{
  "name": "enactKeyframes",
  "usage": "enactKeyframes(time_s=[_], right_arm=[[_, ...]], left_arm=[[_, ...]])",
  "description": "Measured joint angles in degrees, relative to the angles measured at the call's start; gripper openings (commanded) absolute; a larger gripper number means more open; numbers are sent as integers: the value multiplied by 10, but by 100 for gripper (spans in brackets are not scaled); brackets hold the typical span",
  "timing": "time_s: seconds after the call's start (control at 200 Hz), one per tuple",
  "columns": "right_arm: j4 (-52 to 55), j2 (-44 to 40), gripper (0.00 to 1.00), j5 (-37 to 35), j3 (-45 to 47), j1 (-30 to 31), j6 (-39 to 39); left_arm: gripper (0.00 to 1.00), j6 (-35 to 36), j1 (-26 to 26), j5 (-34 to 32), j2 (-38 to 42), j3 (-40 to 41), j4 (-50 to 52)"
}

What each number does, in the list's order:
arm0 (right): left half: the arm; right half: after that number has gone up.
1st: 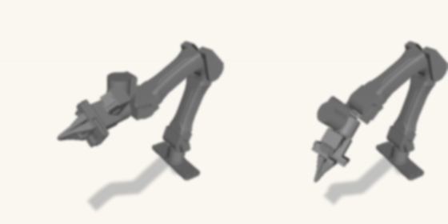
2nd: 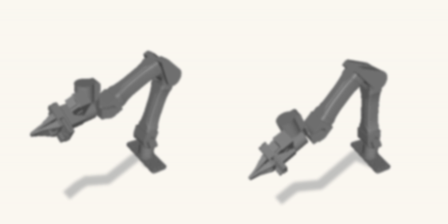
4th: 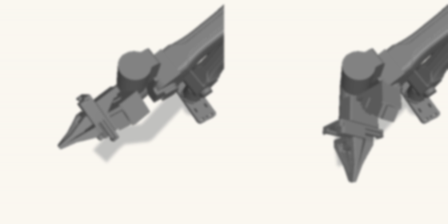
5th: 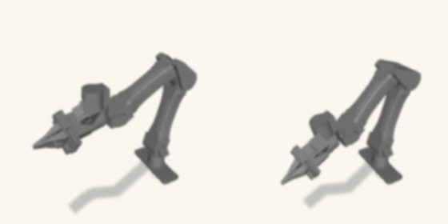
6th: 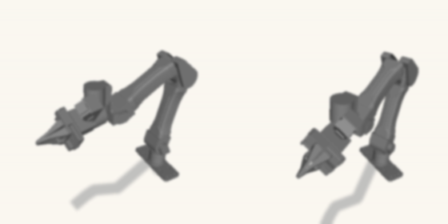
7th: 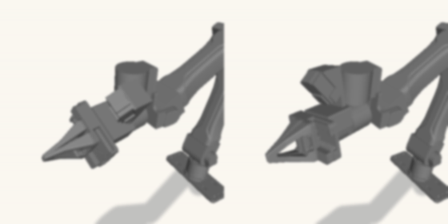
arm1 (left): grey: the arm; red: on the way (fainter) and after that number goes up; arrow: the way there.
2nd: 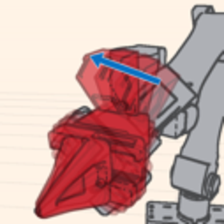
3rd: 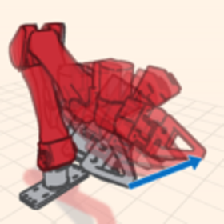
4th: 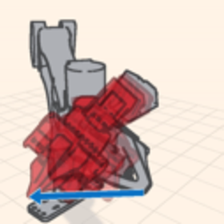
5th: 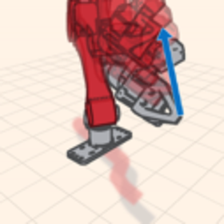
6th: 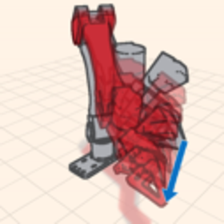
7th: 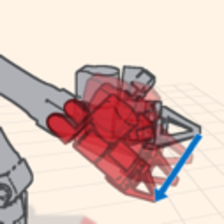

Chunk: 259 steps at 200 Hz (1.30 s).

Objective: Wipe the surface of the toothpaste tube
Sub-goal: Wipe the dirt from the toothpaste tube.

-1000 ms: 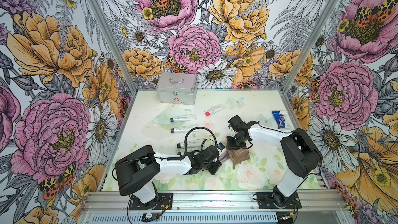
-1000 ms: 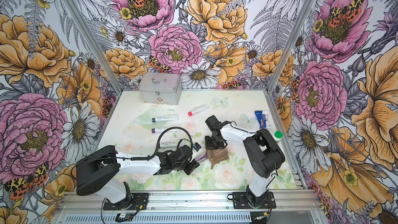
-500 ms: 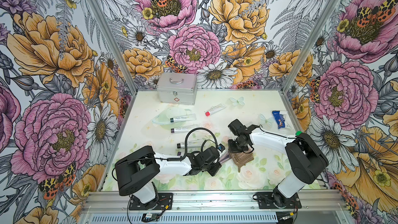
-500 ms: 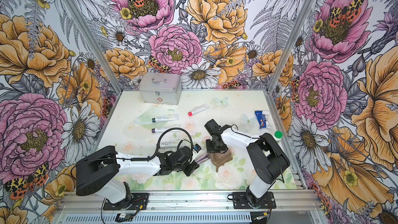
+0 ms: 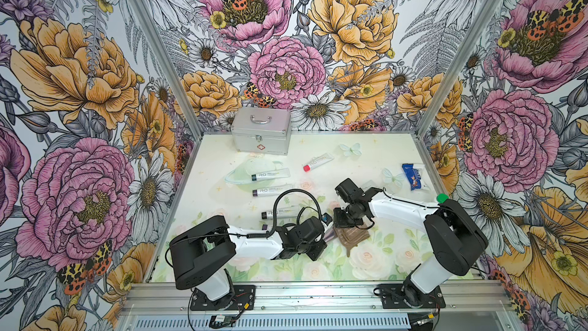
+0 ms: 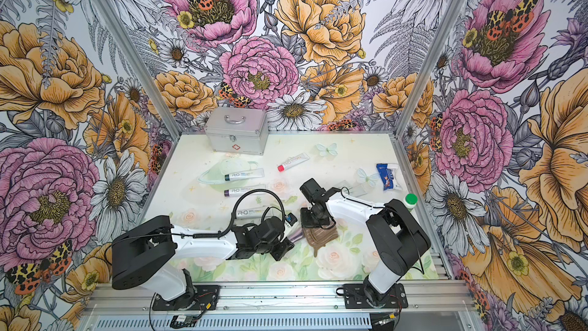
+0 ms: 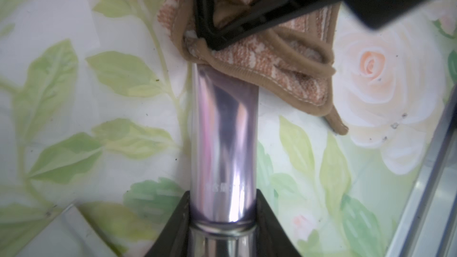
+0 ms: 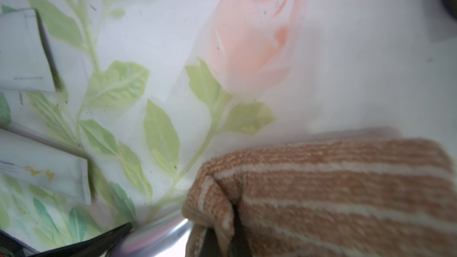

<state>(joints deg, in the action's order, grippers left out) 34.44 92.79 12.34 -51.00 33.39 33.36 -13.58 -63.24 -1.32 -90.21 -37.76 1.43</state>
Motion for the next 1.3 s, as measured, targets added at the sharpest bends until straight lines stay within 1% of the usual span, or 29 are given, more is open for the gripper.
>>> enactKeyframes(time_s=[0.15, 0.32, 0.51, 0.646, 0.756, 1.016, 1.156, 1.296], right_arm=[[-2, -2, 0, 9, 14, -41, -14], [-2, -3, 0, 10, 14, -40, -19], [4, -17, 0, -12, 14, 4, 1], [5, -39, 0, -7, 22, 46, 25], [3, -46, 0, -2, 30, 57, 35], [2, -41, 0, 19, 34, 24, 24], [14, -38, 0, 3, 35, -3, 11], [26, -38, 0, -22, 37, -14, 6]], left_arm=[[30, 0, 0, 0, 2, 1, -1], [30, 0, 0, 0, 2, 1, -2], [30, 0, 0, 0, 2, 1, 0], [30, 1, 0, 0, 1, 1, 1], [30, 4, 0, 0, 1, 1, 3], [30, 5, 0, 0, 1, 1, 4], [30, 5, 0, -2, 5, 1, 5], [29, 5, 0, -4, 10, 2, 5]])
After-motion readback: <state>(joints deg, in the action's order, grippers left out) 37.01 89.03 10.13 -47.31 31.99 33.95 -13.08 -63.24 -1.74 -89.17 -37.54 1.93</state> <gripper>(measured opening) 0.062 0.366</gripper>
